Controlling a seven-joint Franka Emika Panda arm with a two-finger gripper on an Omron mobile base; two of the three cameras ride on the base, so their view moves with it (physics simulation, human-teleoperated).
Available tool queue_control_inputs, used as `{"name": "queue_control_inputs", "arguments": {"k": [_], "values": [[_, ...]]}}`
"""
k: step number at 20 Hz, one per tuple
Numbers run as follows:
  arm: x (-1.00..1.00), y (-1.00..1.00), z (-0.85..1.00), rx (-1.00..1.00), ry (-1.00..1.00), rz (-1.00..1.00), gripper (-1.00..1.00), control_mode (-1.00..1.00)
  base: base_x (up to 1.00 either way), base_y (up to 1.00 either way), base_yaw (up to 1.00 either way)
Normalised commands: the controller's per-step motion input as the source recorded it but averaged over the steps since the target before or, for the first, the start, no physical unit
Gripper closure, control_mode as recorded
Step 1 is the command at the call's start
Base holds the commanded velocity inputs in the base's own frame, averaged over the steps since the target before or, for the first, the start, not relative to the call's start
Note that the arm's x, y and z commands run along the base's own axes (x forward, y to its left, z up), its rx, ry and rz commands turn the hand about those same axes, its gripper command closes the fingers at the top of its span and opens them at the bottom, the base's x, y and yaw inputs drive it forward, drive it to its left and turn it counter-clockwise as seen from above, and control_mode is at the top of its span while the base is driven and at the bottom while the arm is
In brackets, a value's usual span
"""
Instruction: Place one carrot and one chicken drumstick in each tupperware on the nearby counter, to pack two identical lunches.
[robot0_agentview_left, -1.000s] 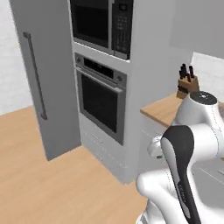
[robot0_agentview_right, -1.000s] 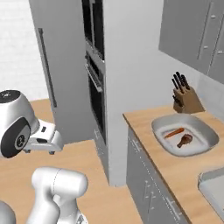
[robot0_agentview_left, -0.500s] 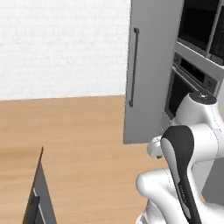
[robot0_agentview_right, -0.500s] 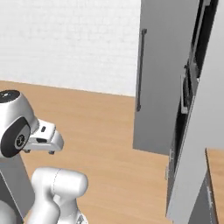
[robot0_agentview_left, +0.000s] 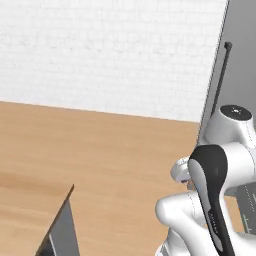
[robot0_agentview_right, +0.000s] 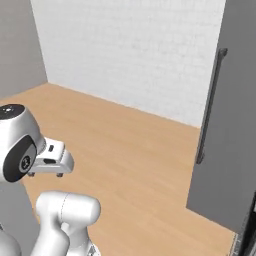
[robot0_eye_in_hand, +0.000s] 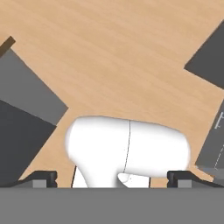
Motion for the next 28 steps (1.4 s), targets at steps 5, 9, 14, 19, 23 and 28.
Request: {"name": "queue_control_inputs", "arguments": {"k": [5, 9, 14, 19, 23, 28], "values": [[0.00, 0.00, 0.00, 0.00, 0.00, 0.00, -1.00, 1.00, 1.00, 0.00, 0.36], [0.00, 0.00, 0.00, 0.00, 0.00, 0.00, -1.00, 1.00, 1.00, 0.00, 0.33], [0.00, 0.00, 0.00, 0.00, 0.00, 0.00, -1.00, 1.00, 1.00, 0.00, 0.34], [0.00, 0.00, 0.00, 0.00, 0.00, 0.00, -1.00, 1.00, 1.00, 0.00, 0.33], [0.00, 0.00, 0.00, 0.00, 0.00, 0.00, -1.00, 1.00, 1.00, 0.00, 0.33], [0.00, 0.00, 0.00, 0.00, 0.00, 0.00, -1.00, 1.00, 1.00, -0.06, 0.22]]}}
